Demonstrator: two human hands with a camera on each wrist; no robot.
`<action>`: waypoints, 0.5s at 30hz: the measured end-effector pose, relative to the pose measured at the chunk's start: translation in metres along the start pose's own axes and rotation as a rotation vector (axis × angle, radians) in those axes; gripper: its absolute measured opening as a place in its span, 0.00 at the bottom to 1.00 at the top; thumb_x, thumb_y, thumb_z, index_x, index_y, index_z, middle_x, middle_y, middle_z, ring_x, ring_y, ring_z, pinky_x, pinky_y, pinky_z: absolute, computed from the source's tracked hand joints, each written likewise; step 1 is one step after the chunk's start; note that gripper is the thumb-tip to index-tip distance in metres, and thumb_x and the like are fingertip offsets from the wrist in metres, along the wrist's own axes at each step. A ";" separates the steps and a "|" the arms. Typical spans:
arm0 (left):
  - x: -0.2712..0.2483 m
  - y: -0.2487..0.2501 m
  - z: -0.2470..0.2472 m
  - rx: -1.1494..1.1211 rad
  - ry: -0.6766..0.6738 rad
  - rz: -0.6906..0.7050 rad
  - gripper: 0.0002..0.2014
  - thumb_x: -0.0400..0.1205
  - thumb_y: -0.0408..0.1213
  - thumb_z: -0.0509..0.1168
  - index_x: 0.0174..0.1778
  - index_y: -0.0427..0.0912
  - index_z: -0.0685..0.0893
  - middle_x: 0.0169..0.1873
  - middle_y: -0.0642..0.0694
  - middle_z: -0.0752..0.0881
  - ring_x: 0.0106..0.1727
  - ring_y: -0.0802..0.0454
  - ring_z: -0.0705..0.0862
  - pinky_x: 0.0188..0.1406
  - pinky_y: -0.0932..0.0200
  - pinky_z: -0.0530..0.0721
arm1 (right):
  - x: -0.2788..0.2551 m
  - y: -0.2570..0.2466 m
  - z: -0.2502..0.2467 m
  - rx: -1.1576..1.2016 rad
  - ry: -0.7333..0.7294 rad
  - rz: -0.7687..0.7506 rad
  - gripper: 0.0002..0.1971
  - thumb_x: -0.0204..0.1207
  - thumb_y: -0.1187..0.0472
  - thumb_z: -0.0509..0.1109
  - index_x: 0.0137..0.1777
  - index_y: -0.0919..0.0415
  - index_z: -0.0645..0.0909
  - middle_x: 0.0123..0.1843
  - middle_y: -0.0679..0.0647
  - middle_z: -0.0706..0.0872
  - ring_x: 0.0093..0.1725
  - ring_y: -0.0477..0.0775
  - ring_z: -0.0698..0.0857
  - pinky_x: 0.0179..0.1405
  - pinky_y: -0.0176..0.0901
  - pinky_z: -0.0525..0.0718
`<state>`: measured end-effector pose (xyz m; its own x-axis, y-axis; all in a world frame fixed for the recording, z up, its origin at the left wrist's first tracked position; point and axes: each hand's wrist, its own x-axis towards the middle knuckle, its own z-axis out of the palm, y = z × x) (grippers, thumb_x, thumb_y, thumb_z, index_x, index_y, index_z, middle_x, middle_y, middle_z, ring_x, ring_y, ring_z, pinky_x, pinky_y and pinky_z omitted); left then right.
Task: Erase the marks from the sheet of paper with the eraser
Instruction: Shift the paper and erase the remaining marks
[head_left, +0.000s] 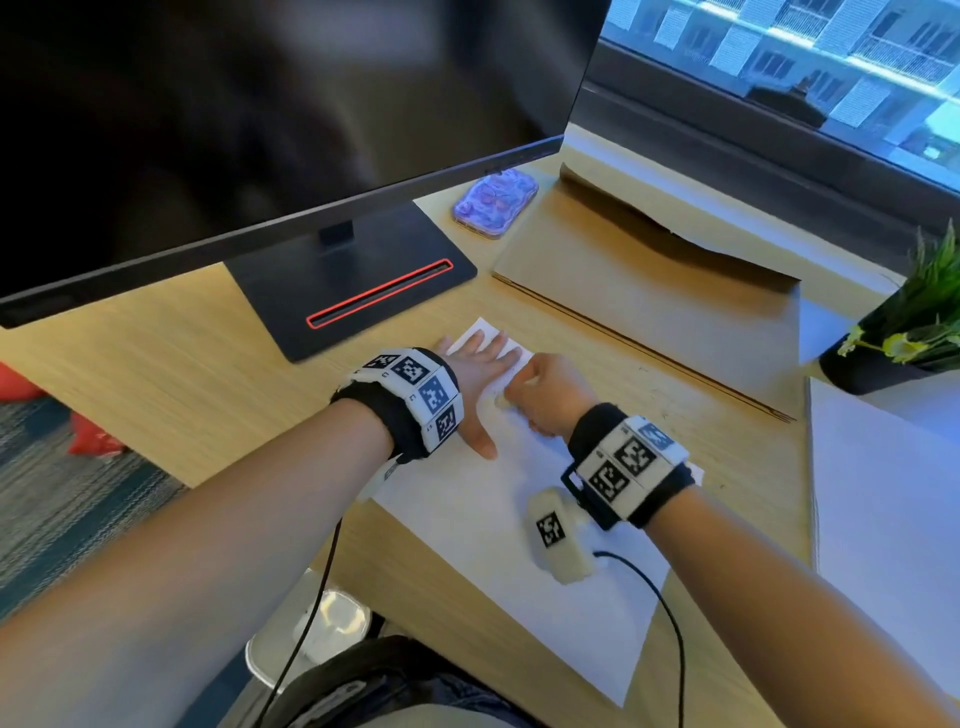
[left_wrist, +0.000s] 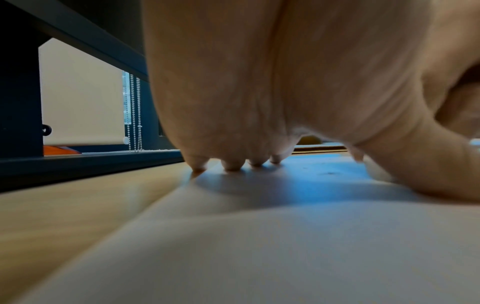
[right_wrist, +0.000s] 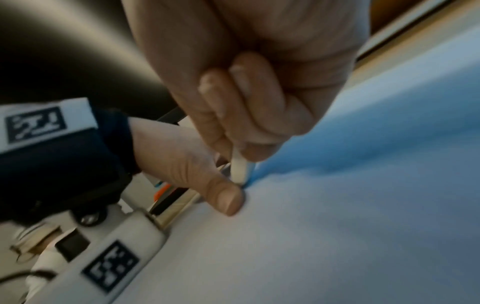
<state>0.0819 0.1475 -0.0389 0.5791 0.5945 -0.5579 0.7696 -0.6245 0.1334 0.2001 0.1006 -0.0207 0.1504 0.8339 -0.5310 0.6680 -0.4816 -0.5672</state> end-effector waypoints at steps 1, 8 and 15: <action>0.001 0.000 0.000 0.005 -0.006 -0.005 0.64 0.68 0.61 0.74 0.81 0.46 0.31 0.81 0.46 0.31 0.82 0.44 0.34 0.78 0.35 0.40 | -0.006 0.001 0.003 -0.034 -0.085 0.010 0.04 0.78 0.64 0.67 0.49 0.62 0.76 0.33 0.56 0.80 0.24 0.49 0.73 0.23 0.37 0.72; 0.001 -0.001 0.000 -0.037 0.006 0.001 0.63 0.68 0.59 0.75 0.81 0.47 0.32 0.81 0.46 0.31 0.82 0.44 0.34 0.78 0.35 0.39 | 0.016 0.000 -0.009 0.153 0.070 0.043 0.02 0.79 0.64 0.66 0.46 0.61 0.77 0.29 0.55 0.77 0.23 0.49 0.72 0.25 0.38 0.73; 0.009 -0.004 0.005 0.022 -0.003 -0.026 0.66 0.66 0.64 0.73 0.81 0.46 0.29 0.81 0.46 0.30 0.82 0.44 0.34 0.78 0.35 0.41 | 0.004 0.006 -0.008 0.054 -0.091 0.012 0.04 0.78 0.64 0.68 0.49 0.64 0.77 0.29 0.57 0.79 0.23 0.50 0.75 0.25 0.39 0.76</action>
<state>0.0830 0.1528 -0.0483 0.5579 0.6094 -0.5633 0.7784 -0.6197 0.1006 0.2104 0.1034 -0.0210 0.0901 0.8012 -0.5916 0.6258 -0.5077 -0.5922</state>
